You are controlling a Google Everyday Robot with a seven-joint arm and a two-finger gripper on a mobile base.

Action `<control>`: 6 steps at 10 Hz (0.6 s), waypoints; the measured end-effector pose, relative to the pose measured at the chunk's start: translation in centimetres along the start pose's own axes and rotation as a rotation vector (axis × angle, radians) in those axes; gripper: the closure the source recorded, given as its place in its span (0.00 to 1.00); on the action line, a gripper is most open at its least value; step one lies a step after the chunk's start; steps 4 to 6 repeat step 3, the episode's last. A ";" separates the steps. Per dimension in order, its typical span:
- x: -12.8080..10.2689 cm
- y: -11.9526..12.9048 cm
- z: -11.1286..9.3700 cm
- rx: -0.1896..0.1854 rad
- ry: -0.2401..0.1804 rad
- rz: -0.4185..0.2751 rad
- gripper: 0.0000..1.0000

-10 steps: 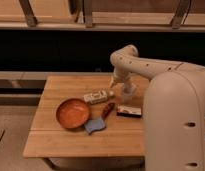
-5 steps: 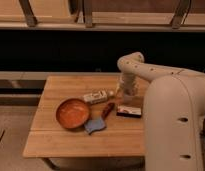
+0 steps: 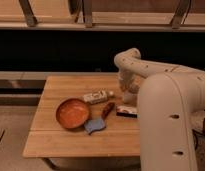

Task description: Pick up the ceramic cup

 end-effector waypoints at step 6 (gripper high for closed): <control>-4.8 4.4 -10.4 0.031 -0.227 -0.125 1.00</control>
